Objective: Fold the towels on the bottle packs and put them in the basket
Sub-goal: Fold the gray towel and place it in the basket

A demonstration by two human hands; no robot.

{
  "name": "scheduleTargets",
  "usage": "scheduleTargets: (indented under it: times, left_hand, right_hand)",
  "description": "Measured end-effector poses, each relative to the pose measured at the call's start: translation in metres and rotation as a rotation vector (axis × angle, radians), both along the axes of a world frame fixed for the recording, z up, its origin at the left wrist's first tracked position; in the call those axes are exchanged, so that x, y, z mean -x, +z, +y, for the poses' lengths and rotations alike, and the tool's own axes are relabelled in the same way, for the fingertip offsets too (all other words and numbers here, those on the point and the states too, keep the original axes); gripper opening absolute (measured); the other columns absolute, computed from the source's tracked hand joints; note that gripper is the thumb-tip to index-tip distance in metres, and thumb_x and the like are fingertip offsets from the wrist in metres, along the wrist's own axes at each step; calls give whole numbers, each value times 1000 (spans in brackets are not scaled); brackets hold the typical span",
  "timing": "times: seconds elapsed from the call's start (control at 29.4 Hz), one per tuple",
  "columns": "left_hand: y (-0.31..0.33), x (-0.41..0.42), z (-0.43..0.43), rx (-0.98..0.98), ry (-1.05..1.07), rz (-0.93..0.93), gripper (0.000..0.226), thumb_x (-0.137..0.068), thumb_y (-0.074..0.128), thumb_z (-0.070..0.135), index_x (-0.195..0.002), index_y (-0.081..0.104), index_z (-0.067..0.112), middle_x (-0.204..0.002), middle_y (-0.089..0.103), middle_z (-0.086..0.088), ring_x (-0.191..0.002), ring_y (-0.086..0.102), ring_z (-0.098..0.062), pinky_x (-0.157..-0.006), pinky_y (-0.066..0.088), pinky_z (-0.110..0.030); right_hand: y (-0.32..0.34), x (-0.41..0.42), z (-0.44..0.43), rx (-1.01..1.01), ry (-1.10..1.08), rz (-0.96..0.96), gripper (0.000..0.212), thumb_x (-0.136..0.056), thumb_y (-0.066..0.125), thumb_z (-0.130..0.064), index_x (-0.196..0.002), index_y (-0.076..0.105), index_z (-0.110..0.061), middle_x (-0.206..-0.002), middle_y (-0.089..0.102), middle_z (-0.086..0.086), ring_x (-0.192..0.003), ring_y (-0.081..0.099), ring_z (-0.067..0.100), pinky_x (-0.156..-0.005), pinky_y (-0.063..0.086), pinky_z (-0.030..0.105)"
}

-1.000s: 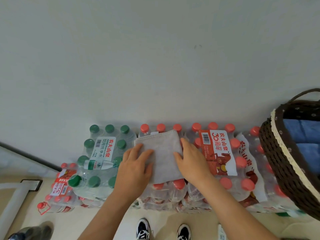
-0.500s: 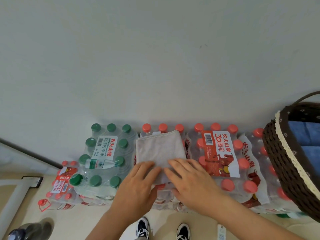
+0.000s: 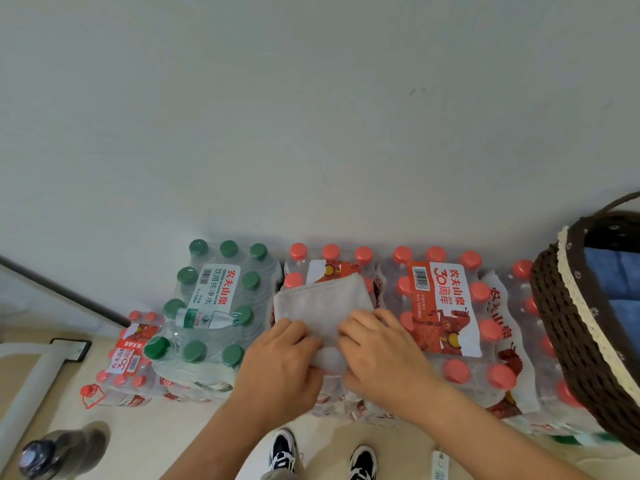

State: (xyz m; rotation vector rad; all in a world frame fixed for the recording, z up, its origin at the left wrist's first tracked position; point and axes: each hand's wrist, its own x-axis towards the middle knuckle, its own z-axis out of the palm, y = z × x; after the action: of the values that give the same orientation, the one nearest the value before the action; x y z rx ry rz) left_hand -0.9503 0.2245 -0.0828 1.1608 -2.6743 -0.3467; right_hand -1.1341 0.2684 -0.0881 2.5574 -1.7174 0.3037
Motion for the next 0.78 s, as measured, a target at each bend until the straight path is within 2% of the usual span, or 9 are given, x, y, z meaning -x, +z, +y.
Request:
scheduleTargets:
  times: [0.1, 0.17, 0.24, 0.34, 0.41, 0.48, 0.58, 0.68, 0.78]
  left_hand:
    - [2, -13, 14, -51, -78, 80, 27, -69, 60, 28, -96, 65, 22, -102, 56, 5, -94, 53, -15, -81, 47, -27]
    - [-6, -21, 15, -57, -95, 70, 39, -74, 66, 38, -110, 60, 24, -120, 55, 5, -111, 51, -14, -95, 41, -24]
    - [-14, -27, 11, -78, -92, 88, 46, -74, 71, 35, -116, 56, 27, -126, 55, 8, -116, 50, -11, -98, 39, -21]
    - [-11, -31, 2, -296, 38, 261, 48, -69, 77, 21, -111, 59, 36, -115, 63, 21, -105, 58, 1, -88, 47, -18]
    - [-4, -32, -4, -381, 119, 318, 41, -73, 71, 26, -108, 58, 42, -101, 67, 25, -88, 63, 3, -74, 49, -17]
    - [-1, -29, -5, -406, 169, 357, 31, -80, 68, 31, -104, 57, 48, -91, 67, 25, -78, 63, 1, -66, 48, -16]
    - [-4, -21, -6, -438, 297, 436, 20, -88, 67, 26, -101, 60, 39, -82, 66, 27, -73, 62, 2, -61, 45, -13]
    - [-7, -10, -9, -437, 473, 495, 16, -88, 66, 28, -96, 59, 39, -69, 65, 25, -65, 60, 5, -58, 43, -12]
    - [-8, 1, -13, -501, 658, 635, 10, -85, 68, 34, -92, 61, 33, -71, 69, 12, -63, 63, -3, -58, 50, -23]
  right_hand:
    - [1, 8, 10, -61, 81, -15, 19, -72, 51, -27, -82, 63, -17, -88, 64, -1, -97, 61, 19, -97, 38, 35]
    - [1, 13, 12, -101, 78, -35, 18, -75, 49, -27, -85, 60, -18, -89, 64, -3, -90, 62, 16, -100, 33, 34]
    - [3, 17, 10, -176, 71, -59, 18, -79, 48, -32, -90, 56, -21, -91, 61, -6, -85, 60, 13, -100, 33, 36]
    - [2, 25, 10, -283, 87, -43, 38, -76, 57, -42, -110, 50, -28, -109, 58, -12, -96, 57, 7, -100, 34, 34]
    - [6, 33, 8, -340, 50, -147, 46, -76, 64, -32, -119, 47, -31, -117, 56, -16, -100, 53, -1, -99, 29, 28]
    - [13, 37, 3, -427, -56, -393, 38, -81, 64, -26, -115, 50, -32, -108, 59, -18, -88, 50, -9, -90, 31, 22]
    - [18, 38, -10, -484, -177, -705, 23, -84, 67, -26, -103, 55, -30, -86, 64, -13, -75, 59, 3, -65, 48, 26]
    - [16, 38, -25, -503, -287, -817, 25, -85, 68, -31, -107, 56, -30, -93, 64, -16, -83, 60, -1, -69, 51, 23]
    - [9, 38, -38, -534, -411, -911, 25, -87, 65, -41, -107, 56, -29, -98, 62, -14, -89, 60, 2, -72, 50, 22]
